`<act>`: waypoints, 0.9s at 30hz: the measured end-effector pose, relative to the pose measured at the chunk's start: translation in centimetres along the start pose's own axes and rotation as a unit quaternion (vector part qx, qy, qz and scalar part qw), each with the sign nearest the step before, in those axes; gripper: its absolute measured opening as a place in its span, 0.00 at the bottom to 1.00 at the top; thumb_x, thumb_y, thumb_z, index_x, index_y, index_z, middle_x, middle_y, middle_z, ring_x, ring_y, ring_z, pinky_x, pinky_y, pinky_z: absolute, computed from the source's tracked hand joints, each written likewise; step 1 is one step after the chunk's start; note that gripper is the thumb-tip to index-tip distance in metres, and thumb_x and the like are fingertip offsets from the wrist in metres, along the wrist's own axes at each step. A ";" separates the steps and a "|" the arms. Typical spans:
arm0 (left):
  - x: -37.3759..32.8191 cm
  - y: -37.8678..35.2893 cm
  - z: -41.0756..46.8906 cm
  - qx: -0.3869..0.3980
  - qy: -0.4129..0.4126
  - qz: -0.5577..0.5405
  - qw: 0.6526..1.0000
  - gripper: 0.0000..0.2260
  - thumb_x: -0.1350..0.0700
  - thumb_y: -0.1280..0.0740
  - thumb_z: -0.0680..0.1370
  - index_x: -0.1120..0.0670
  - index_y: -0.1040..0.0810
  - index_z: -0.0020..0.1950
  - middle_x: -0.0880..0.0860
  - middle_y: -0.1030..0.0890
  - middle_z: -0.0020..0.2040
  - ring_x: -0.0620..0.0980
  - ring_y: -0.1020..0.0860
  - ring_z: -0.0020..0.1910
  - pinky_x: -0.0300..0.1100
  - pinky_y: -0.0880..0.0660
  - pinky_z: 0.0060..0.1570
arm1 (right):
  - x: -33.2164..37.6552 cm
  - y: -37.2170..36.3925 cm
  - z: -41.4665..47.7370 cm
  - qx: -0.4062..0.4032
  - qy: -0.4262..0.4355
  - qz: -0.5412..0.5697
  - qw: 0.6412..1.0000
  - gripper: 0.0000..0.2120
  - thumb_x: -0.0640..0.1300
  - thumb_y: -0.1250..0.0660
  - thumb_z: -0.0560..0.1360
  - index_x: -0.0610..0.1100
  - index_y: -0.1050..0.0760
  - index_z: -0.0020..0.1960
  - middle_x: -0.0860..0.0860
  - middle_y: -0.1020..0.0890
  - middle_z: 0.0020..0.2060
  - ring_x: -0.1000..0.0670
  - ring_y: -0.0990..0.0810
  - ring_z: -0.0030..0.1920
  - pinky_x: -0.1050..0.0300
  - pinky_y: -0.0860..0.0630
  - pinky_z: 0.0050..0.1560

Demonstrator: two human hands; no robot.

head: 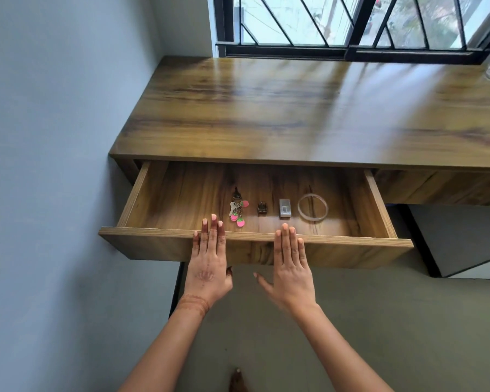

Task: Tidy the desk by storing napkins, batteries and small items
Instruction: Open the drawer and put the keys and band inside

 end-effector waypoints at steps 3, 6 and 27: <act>0.2 0.2 2.3 0.025 -0.001 0.013 1.000 0.52 0.49 0.29 0.68 0.58 0.68 0.73 0.57 0.69 0.74 0.56 0.69 0.73 0.51 0.66 0.73 | -0.5 -0.1 2.3 0.002 0.001 0.006 1.000 0.54 0.65 0.35 0.66 0.36 0.58 0.75 0.41 0.56 0.75 0.43 0.56 0.75 0.49 0.57 0.73; 0.2 0.6 4.7 0.051 -0.008 0.027 0.998 0.47 0.47 0.39 0.76 0.59 0.79 0.68 0.57 0.79 0.68 0.56 0.78 0.68 0.50 0.72 0.69 | -1.0 -0.2 4.5 0.008 -0.001 0.000 1.000 0.56 0.66 0.33 0.64 0.36 0.59 0.75 0.41 0.56 0.75 0.43 0.56 0.75 0.49 0.57 0.72; 1.8 0.8 15.0 0.058 -0.020 0.025 0.998 0.56 0.40 0.36 0.72 0.57 0.87 0.60 0.56 0.85 0.63 0.55 0.81 0.65 0.49 0.78 0.65 | -2.5 -1.1 14.9 0.014 -0.017 -0.028 0.999 0.60 0.69 0.35 0.61 0.38 0.64 0.74 0.42 0.62 0.74 0.44 0.62 0.75 0.49 0.60 0.72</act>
Point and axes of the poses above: each hand's wrist, its own z-axis towards the middle knuckle, its own y-axis out of the back of the hand, x = y × z, the point moved 6 cm from there along z, towards the middle knuckle
